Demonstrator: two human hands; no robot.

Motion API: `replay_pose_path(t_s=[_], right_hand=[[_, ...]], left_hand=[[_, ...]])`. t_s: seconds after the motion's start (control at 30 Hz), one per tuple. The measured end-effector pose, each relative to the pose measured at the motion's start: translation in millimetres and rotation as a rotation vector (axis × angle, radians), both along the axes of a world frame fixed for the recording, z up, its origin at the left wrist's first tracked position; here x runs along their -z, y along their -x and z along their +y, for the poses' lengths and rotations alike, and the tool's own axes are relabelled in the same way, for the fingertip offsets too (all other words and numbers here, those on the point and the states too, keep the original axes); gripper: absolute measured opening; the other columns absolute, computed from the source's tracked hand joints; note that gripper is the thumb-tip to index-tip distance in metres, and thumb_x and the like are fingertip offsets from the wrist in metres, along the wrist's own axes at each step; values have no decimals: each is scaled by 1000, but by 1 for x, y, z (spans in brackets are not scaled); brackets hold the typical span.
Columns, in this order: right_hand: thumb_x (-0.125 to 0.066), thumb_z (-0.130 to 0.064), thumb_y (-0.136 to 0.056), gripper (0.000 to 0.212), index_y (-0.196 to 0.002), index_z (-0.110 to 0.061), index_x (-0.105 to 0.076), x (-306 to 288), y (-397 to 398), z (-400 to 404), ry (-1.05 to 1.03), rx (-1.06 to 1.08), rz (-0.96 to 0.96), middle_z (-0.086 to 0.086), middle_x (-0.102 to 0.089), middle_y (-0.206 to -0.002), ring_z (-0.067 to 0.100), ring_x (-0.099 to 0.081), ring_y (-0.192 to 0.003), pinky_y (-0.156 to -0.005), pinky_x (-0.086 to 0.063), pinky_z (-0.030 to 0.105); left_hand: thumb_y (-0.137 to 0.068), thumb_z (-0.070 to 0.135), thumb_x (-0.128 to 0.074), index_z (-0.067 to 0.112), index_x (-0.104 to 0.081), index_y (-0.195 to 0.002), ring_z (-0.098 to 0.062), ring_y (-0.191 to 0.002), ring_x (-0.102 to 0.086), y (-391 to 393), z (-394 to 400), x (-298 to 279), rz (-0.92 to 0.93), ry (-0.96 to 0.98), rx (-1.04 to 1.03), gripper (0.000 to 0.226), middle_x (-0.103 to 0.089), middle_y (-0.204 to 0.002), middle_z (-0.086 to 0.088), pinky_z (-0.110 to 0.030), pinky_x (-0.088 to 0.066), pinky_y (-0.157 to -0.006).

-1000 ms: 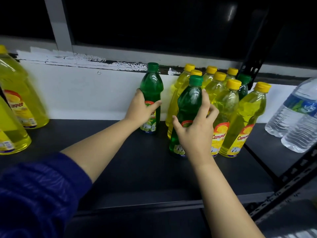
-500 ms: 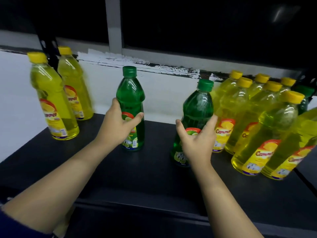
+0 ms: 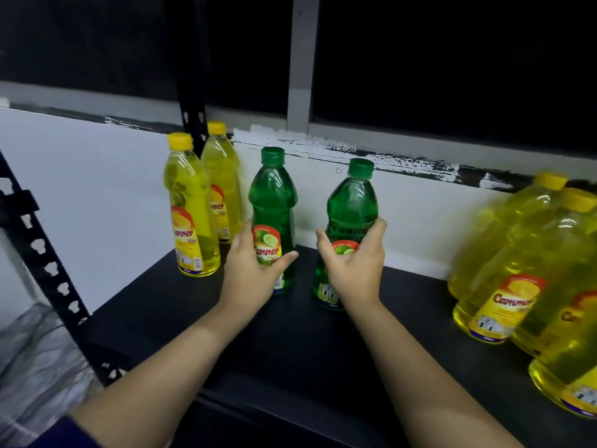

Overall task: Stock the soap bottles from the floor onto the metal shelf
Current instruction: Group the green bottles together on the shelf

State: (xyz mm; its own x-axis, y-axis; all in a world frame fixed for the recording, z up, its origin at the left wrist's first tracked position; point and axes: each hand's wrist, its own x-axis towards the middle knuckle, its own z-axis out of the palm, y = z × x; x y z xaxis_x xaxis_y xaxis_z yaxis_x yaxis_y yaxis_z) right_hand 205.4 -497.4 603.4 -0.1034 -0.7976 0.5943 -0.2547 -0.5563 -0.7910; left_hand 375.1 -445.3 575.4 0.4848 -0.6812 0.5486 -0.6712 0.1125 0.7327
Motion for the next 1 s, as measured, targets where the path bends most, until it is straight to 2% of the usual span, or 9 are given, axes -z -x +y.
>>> replay_pose_path(t_s=[0.17, 0.27, 0.33, 0.4, 0.47, 0.67, 0.77, 0.9, 1.0], right_hand=[[-87, -40, -82, 63, -124, -27, -41, 0, -11, -14, 2, -22, -6, -6, -64, -111, 9, -67, -100, -82, -59, 29], [-87, -40, -82, 63, -123, -30, -40, 2, -10, -16, -9, -48, -16, -10, -64, -110, 3, -66, -100, -80, -57, 18], [-88, -40, -81, 66, -124, -31, -39, 2, -9, -16, -6, -58, -24, -12, -63, -110, -1, -65, -100, -77, -52, 9], [-88, -42, -80, 67, -124, -31, -39, 2, -8, -15, -4, -70, -34, -14, -63, -109, -5, -64, -99, -75, -49, 6], [-88, -42, -79, 66, -123, -32, -39, 3, -8, -16, -7, -77, -41, -17, -63, -109, -6, -64, -98, -75, -50, 8], [-90, -38, -78, 66, -121, -34, -40, 6, -8, -19, 11, -71, -51, -15, -64, -109, -2, -66, -98, -75, -54, 13], [-91, -39, -78, 67, -122, -32, -41, 7, -8, -20, 15, -66, -48, -13, -65, -110, 1, -67, -98, -77, -57, 17], [-91, -38, -78, 68, -124, -30, -42, 8, -8, -19, 14, -73, -52, -14, -65, -111, 1, -67, -100, -79, -58, 19], [-91, -39, -78, 67, -123, -32, -42, 8, -8, -19, 16, -66, -44, -13, -65, -110, 2, -68, -100, -78, -58, 19]], left_hand=[[-75, 51, -87, 15, -45, -136, -20, -108, -66, -4, -32, 3, 102, 46, 3, 83, -63, -120, -4, -38, -59, -89], [-78, 47, -87, 11, -45, -139, -20, -110, -63, -4, -50, 4, 102, 53, -11, 82, -60, -124, -6, -31, -56, -89], [-79, 47, -86, 12, -43, -142, -20, -113, -61, -1, -60, 2, 105, 42, -8, 84, -57, -128, -6, -33, -57, -91], [-80, 46, -86, 11, -42, -144, -19, -115, -60, 2, -68, 2, 110, 24, -2, 85, -55, -131, -6, -31, -56, -92], [-80, 44, -86, 11, -42, -144, -18, -115, -59, 3, -75, 2, 117, 17, 7, 85, -53, -131, -5, -28, -54, -91], [-80, 47, -85, 14, -42, -145, -18, -115, -61, 4, -87, 7, 132, -1, 43, 85, -56, -129, -3, -34, -57, -94], [-79, 46, -86, 15, -43, -145, -18, -114, -60, 3, -93, 7, 135, -11, 42, 84, -56, -127, -2, -31, -56, -92], [-79, 52, -83, 19, -42, -144, -18, -112, -63, 2, -94, 11, 149, -2, 56, 85, -56, -126, -1, -41, -61, -90], [-79, 54, -82, 18, -39, -147, -18, -113, -63, 3, -92, 12, 140, -10, 52, 88, -56, -129, -2, -42, -61, -90]])
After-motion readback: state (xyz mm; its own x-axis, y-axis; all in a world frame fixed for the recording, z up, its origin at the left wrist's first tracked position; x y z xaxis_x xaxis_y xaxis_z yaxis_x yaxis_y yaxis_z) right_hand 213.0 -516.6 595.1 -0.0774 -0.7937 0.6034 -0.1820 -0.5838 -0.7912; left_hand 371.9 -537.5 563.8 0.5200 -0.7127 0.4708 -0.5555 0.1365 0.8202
